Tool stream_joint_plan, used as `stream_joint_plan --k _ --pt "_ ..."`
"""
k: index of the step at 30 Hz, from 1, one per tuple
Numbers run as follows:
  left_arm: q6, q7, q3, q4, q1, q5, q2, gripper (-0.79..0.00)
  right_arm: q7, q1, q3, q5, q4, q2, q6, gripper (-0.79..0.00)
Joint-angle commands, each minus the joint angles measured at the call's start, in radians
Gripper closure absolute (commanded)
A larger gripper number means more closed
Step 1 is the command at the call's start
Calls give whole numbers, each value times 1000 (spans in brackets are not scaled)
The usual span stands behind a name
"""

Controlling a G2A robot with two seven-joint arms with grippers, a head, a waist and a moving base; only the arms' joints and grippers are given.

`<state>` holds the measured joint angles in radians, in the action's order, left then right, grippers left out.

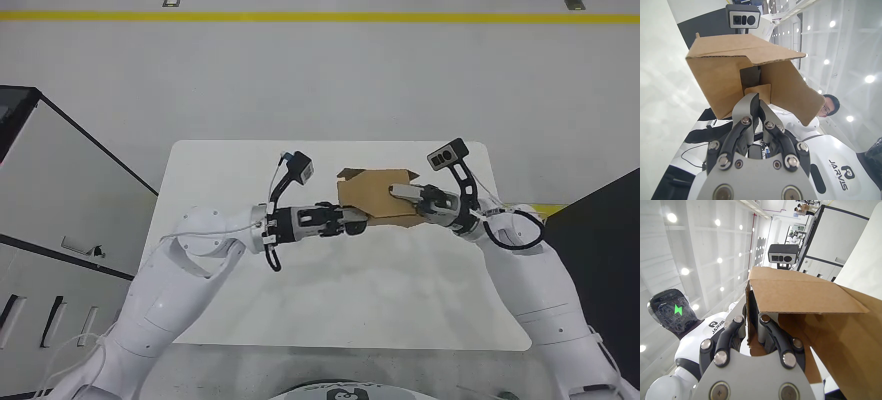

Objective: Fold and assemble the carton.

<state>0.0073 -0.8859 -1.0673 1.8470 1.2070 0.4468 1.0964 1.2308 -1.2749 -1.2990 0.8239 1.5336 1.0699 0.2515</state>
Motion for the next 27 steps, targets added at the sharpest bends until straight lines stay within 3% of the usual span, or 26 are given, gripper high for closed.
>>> stream_joint_plan --k 1,27 --pt "-1 1 -6 -1 1 -1 -1 0 -3 1 0 -2 -4 0 -1 0" --pt "-6 5 -11 -24 -8 3 3 0 -3 6 -2 -12 -20 6 -8 0"
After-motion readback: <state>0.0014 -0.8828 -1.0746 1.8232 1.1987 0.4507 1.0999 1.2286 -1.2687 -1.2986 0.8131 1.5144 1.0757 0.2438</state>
